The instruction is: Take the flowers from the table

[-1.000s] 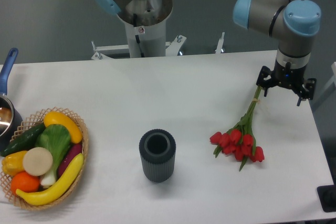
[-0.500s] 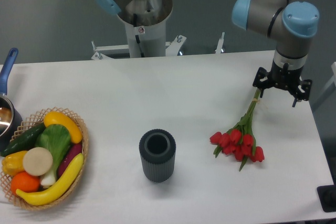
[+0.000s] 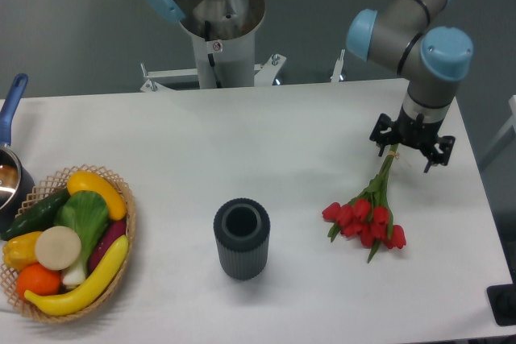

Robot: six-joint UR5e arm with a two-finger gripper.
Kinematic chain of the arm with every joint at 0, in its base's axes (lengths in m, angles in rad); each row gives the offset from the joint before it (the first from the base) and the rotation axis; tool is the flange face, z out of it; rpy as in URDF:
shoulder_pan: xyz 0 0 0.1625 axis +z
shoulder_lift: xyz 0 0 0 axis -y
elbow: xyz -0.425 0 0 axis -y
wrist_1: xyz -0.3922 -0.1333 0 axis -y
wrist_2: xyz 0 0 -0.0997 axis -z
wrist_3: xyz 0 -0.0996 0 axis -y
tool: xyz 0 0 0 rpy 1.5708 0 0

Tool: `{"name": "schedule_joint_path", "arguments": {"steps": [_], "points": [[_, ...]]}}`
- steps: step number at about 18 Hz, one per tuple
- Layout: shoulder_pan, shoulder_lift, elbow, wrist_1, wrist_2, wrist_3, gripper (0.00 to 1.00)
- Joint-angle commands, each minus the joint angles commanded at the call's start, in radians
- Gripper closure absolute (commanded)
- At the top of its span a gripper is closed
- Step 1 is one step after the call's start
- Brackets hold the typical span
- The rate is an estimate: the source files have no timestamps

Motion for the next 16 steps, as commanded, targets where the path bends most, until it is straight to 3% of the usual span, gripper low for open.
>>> {"name": "schedule_joint_path", "arguments": {"steps": [5, 8, 14, 16], "points": [[-0.005, -0.025, -0.009, 0.000, 0.002, 0.046, 0.08], [-0.006, -0.028, -0.015, 0.000, 0.005, 0.066, 0.22], [-0.005, -0.025, -0.015, 0.000, 0.005, 0.063, 0.90], [-0.005, -0.020, -0.017, 0.000, 0.006, 0.061, 0.96]]}}
